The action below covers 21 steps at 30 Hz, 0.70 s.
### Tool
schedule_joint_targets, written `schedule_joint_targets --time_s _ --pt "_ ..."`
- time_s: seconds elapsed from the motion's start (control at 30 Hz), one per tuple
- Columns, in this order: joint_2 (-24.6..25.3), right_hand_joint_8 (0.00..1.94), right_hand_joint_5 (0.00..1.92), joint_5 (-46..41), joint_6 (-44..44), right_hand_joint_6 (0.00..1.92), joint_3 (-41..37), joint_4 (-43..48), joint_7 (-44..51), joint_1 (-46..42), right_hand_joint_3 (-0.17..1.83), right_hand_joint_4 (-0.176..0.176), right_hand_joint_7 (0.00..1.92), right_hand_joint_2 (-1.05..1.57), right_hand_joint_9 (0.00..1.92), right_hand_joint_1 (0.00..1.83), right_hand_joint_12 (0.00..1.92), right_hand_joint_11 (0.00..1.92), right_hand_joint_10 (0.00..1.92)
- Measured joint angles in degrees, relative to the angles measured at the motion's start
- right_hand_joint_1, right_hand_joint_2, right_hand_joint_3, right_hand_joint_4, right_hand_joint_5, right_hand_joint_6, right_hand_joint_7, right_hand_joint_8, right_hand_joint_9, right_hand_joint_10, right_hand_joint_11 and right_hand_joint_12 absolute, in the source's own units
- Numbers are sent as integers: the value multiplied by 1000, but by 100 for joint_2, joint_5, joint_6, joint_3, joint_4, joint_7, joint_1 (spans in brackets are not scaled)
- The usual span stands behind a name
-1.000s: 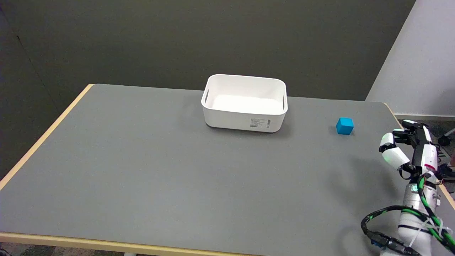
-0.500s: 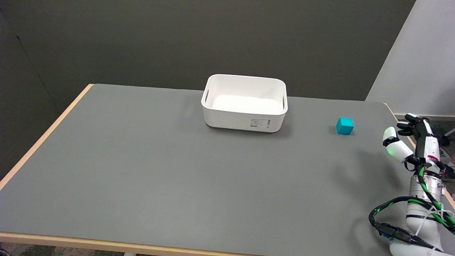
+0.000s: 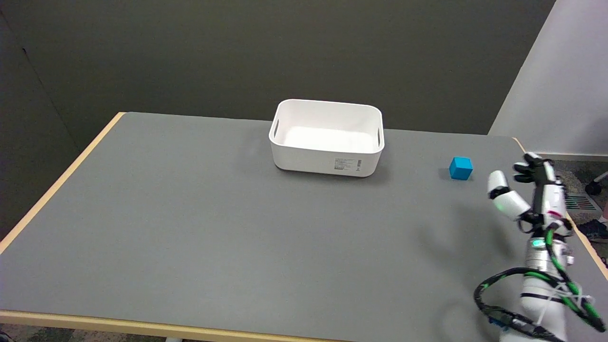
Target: Pick up blue wooden cube.
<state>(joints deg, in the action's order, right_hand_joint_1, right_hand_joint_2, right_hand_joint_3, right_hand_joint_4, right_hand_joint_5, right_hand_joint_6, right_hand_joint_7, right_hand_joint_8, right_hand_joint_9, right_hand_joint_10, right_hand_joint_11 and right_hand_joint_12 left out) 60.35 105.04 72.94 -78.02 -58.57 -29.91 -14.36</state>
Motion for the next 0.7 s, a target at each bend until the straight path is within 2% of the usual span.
schedule_joint_targets --time_s 0.07,0.2,0.43,0.7 --pt "136 739 221 0 23 476 83 -192 351 10 817 -132 424 680 370 555 1111 -1 1140" --pt "404 693 195 -44 61 499 291 -462 1041 134 914 -139 368 635 343 497 1106 -1 1016" --pt "919 633 138 -360 106 473 798 -765 2492 637 919 -171 280 618 253 505 1096 -1 913" --pt "1175 596 107 -1003 123 459 1289 -710 3668 1411 927 -176 232 616 202 535 1080 -1 856"
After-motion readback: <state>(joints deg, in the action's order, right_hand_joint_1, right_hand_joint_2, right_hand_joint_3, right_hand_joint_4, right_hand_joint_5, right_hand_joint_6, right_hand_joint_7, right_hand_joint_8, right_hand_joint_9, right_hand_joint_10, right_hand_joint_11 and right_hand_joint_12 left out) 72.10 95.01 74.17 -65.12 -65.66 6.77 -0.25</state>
